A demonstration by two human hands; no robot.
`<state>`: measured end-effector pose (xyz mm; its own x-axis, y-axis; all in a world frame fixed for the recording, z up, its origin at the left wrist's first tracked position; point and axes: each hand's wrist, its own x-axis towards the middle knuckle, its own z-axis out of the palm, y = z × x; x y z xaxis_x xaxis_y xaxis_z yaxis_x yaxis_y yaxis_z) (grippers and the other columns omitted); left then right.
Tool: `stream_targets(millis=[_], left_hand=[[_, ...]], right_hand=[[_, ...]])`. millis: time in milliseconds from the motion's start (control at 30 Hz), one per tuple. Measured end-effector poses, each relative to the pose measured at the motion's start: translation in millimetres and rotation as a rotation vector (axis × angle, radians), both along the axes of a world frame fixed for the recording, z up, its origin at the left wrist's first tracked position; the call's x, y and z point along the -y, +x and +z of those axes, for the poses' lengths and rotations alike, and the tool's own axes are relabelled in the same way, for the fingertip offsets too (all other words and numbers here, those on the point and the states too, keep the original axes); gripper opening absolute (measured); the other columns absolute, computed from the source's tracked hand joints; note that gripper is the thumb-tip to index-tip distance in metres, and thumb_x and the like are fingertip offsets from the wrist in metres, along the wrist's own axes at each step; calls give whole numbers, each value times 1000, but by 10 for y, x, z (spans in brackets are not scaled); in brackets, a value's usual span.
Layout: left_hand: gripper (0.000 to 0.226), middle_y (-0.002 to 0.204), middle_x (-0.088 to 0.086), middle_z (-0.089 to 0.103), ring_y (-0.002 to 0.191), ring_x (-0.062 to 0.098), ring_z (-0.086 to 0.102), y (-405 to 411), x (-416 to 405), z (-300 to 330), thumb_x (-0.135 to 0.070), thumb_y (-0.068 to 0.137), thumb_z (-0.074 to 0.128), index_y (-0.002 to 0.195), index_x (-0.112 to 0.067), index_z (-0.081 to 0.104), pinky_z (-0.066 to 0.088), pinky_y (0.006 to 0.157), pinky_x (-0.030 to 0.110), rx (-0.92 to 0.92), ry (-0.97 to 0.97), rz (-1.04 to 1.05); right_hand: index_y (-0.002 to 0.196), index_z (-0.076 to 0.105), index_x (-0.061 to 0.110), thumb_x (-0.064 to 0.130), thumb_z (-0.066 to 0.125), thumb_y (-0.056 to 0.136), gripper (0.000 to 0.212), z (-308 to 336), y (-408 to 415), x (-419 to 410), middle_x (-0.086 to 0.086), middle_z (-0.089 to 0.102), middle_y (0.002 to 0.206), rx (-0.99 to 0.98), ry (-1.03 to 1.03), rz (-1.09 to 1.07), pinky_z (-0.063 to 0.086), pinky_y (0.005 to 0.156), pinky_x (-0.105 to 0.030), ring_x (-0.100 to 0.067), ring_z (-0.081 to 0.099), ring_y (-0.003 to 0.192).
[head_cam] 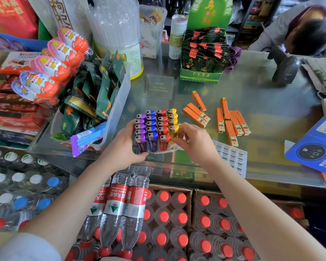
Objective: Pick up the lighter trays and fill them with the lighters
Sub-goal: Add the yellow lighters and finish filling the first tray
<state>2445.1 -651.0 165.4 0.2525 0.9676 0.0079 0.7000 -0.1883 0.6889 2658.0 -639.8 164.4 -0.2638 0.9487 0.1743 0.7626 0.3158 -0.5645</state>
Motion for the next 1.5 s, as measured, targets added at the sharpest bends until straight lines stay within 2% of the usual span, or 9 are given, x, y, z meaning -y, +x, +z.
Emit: stream_targets(millis=[100, 233, 367, 500, 567, 633, 867, 1100, 1500], left_hand=[[79, 108, -12, 47, 93, 5, 53, 1, -12, 11, -20, 64, 78, 129, -21, 33, 38, 82, 21, -10, -21, -2], [81, 108, -9, 48, 93, 8, 52, 0, -42, 22, -22, 64, 78, 129, -20, 30, 39, 81, 23, -32, -43, 35], [89, 104, -2, 58, 91, 15, 57, 22, -111, 51, -20, 65, 78, 133, -19, 20, 44, 81, 29, -26, -84, 61], [93, 135, -2, 46, 115, 16, 48, 64, -140, 235, -24, 72, 74, 141, -22, 12, 35, 92, 27, -9, -129, 175], [96, 146, -2, 30, 129, 16, 35, 52, -110, 404, -24, 73, 73, 143, -20, 8, 27, 104, 30, -9, -28, 181], [92, 146, -1, 30, 129, 13, 33, 20, -60, 622, -25, 72, 73, 142, -19, 14, 26, 108, 31, -1, 100, 150], [48, 112, -2, 63, 91, 8, 58, -79, -298, 1054, -29, 79, 64, 123, -19, 49, 48, 82, 30, -158, 342, 37], [50, 112, 2, 64, 96, 25, 61, -211, -777, 1171, -40, 78, 44, 122, -17, 51, 51, 71, 37, -492, 436, -209], [47, 105, 0, 66, 87, 23, 64, -323, -906, 1090, -42, 78, 39, 113, -16, 56, 46, 65, 28, -467, 452, -208]], right_hand=[[83, 58, 7, 30, 66, 82, 25, 44, 36, -17, -8, 67, 83, 148, 31, 53, 43, 62, -31, -23, 54, 73], [102, 62, 17, 45, 65, 77, 37, 96, 240, -32, -4, 60, 112, 344, -63, 103, 42, 88, -36, -24, 53, 104], [112, 60, 16, 41, 66, 78, 42, 44, 279, -7, -9, 61, 108, 453, -41, 150, 46, 83, -40, -30, 56, 100], [107, 62, 8, 39, 56, 86, 38, 9, 88, -79, -12, 63, 103, 493, -6, 70, 43, 83, -35, -31, 57, 98], [107, 61, 9, 43, 52, 88, 40, -14, 20, -140, -10, 63, 105, 515, -7, 28, 40, 88, -35, -29, 54, 101], [106, 60, 11, 45, 49, 88, 40, -17, -39, -216, -9, 62, 106, 534, 8, -4, 38, 91, -35, -28, 52, 104], [98, 60, 9, 46, 49, 89, 40, 37, -244, -750, -11, 64, 100, 584, 10, -91, 39, 87, -36, -30, 52, 101], [97, 62, 10, 47, 52, 87, 39, 40, -445, -1405, -12, 65, 100, 561, -19, -181, 42, 79, -35, -31, 56, 99], [100, 59, 8, 47, 52, 87, 42, -20, -422, -1787, -13, 64, 98, 553, -15, -208, 39, 72, -34, -32, 57, 94]])
